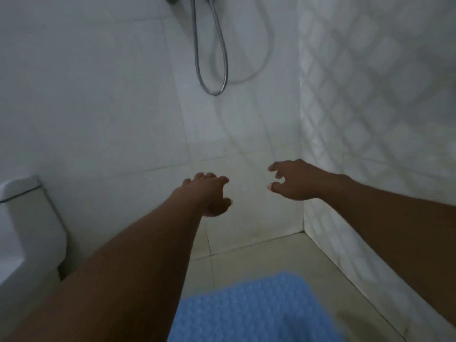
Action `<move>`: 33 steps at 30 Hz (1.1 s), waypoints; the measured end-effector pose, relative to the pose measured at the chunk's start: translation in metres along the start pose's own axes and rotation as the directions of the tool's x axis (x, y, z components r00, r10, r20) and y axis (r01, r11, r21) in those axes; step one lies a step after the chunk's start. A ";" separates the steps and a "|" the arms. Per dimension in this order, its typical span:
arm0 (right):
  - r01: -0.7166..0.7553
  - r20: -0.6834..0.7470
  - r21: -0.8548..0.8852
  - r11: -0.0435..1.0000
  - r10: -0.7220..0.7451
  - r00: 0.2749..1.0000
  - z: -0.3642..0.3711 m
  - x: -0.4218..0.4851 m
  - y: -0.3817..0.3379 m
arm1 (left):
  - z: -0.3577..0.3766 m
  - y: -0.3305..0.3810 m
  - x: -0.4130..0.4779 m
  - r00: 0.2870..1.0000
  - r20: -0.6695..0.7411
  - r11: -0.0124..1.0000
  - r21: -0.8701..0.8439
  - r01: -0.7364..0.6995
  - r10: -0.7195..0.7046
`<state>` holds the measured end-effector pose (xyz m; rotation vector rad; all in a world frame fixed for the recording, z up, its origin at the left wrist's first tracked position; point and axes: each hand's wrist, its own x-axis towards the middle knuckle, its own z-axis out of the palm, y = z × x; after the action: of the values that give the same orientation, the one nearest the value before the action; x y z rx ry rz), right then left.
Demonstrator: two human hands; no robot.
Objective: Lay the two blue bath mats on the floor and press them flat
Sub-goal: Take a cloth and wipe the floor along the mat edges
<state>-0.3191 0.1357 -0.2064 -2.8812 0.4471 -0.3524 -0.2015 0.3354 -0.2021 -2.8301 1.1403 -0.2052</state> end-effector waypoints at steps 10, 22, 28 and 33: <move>-0.077 0.225 0.077 0.994 0.058 0.973 -0.255 0.063 -0.114 | -0.266 -0.077 -0.004 0.975 0.222 0.968 -0.250 0.035 0.022; 0.081 0.124 0.115 0.990 -0.095 0.988 -0.558 0.094 -0.252 | -0.579 -0.136 0.004 0.986 0.096 0.953 -0.286 -0.104 0.136; 0.002 0.100 0.026 1.000 -0.004 0.995 -0.608 0.091 -0.210 | -0.623 -0.111 0.038 0.972 0.022 0.934 -0.283 -0.219 0.235; -0.111 0.082 -0.062 0.992 0.116 0.990 -0.642 0.089 -0.149 | -0.634 -0.047 0.077 0.940 -0.017 0.908 -0.253 -0.335 0.342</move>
<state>-0.3656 0.1414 0.4570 -2.8961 0.6129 -0.2002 -0.2127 0.2988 0.4377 -2.7595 1.7383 0.0057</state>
